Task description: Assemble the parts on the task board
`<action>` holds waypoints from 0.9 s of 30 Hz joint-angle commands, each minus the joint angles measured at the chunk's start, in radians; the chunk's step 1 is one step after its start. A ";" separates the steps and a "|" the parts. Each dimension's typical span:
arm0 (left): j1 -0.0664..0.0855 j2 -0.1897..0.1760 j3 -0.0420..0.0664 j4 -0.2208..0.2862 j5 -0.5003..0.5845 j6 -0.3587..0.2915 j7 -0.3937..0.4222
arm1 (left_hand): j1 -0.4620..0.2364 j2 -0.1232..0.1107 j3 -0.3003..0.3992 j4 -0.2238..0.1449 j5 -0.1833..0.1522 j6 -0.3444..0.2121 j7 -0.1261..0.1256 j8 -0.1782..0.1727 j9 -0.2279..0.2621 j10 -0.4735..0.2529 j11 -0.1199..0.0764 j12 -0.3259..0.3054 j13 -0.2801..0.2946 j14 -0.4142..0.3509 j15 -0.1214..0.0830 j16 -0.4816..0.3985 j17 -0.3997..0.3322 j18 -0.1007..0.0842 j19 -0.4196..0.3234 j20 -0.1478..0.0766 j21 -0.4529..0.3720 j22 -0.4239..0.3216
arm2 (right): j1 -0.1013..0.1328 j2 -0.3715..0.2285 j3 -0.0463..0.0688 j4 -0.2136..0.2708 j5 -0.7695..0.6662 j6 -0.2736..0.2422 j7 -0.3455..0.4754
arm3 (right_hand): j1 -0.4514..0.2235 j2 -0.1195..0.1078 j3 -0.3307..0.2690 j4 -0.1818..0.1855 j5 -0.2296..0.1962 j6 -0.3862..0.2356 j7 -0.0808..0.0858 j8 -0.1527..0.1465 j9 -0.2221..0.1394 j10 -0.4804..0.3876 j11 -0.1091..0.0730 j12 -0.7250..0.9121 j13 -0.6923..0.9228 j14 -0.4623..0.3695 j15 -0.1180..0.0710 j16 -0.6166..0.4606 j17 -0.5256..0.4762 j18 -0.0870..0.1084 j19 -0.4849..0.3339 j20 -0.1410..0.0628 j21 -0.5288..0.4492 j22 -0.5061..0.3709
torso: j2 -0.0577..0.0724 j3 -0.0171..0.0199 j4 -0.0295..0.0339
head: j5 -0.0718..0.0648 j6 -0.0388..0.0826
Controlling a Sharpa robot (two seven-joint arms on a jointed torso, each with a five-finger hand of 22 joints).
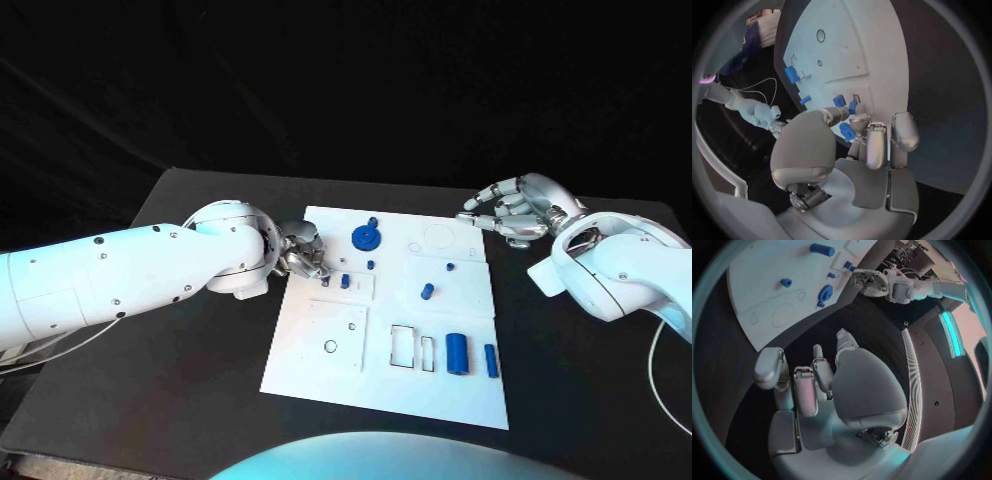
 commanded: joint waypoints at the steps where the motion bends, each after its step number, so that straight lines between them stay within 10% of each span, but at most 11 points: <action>1: 0.000 0.003 0.000 -0.001 -0.027 0.048 -0.002 | -0.009 0.001 0.181 -0.174 0.003 0.006 -0.005 0.006 0.002 0.005 0.000 0.005 0.000 0.054 -0.006 0.004 0.043 -0.015 0.004 0.002 0.004 0.000 | -0.001 0.000 0.000 0.000 -0.002 0.007 0.009 | -0.005 0.003 -0.007 -0.002 0.000 -0.005 -0.001 0.006 -0.001 -0.006 0.002 -0.002 -0.001 0.063 0.007 -0.006 0.068 0.012 -0.007 -0.002 -0.006 -0.001 | 0.000 0.0001 0.0006 | 0.000 -0.001; 27: 0.000 0.009 0.000 -0.007 -0.022 0.085 -0.005 | -0.011 -0.001 0.186 -0.177 0.003 0.006 -0.005 0.007 0.001 0.007 -0.001 0.007 0.003 0.054 -0.007 0.003 0.043 -0.015 0.004 0.002 0.003 -0.001 | -0.001 0.000 0.000 -0.001 -0.001 0.008 0.009 | -0.009 0.006 -0.008 -0.002 0.000 -0.006 -0.001 0.007 -0.002 -0.005 0.002 -0.001 0.000 0.063 0.007 -0.007 0.068 0.012 -0.007 -0.002 -0.007 -0.001 | 0.000 0.0006 -0.0002 | 0.000 -0.004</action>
